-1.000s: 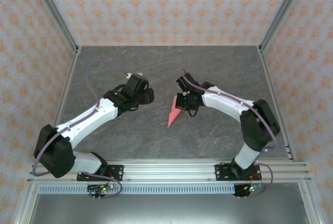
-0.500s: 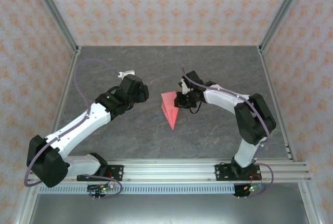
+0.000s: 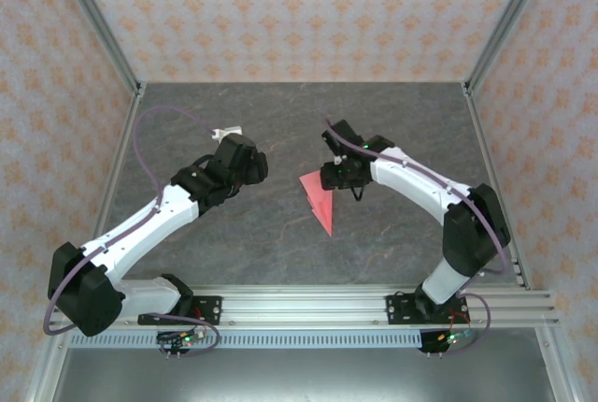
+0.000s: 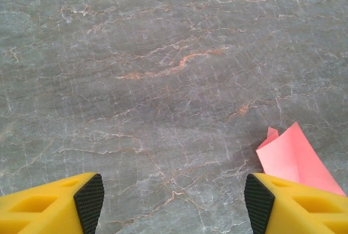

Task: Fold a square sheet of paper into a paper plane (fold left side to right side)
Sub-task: Turn over the paper plane at the center of the table.

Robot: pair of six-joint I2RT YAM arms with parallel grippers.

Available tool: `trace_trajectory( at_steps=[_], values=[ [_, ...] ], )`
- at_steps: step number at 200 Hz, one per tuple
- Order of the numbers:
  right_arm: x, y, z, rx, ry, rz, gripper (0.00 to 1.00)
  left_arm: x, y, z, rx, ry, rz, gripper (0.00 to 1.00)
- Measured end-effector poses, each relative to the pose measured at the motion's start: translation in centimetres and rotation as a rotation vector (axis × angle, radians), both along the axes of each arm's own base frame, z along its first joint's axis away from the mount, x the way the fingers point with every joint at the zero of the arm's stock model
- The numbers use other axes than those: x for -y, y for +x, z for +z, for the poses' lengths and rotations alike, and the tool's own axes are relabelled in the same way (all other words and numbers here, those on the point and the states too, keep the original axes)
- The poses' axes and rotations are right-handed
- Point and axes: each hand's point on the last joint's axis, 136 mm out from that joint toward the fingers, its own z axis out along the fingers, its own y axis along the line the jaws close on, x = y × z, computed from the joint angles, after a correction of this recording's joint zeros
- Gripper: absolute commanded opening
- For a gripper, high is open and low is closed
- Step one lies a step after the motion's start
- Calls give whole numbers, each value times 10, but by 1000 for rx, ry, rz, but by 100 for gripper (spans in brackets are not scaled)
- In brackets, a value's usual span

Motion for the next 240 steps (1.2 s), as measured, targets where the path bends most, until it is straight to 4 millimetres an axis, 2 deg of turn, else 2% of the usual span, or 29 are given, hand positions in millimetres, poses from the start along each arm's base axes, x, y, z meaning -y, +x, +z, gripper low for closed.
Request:
trace_trajectory(
  at_steps=[25, 35, 49, 74, 95, 131, 185, 240],
  values=[
    [-39, -26, -2, -10, -21, 121, 62, -6, -1, 3, 16, 10, 20, 75],
    [-52, -34, -10, -29, -38, 155, 63, -10, -4, 3, 24, 14, 30, 76],
    [-59, -39, -25, -57, -85, 176, 67, -16, -9, 5, 38, 13, 47, 77],
    [-54, -42, -57, -97, -224, 182, 71, -28, -17, 9, 67, 14, 85, 79],
    [-49, -43, -71, -105, -325, 191, 72, -38, -23, 13, 98, 10, 121, 82],
    [-47, -43, -76, -90, -399, 204, 71, -53, -34, 18, 137, 14, 165, 85],
    [-40, -34, -85, -78, -490, 203, 64, -58, -34, 21, 152, 15, 191, 85],
    [-33, -31, -85, -65, -545, 205, 45, -58, -34, 21, 152, 15, 191, 85]
  ],
)
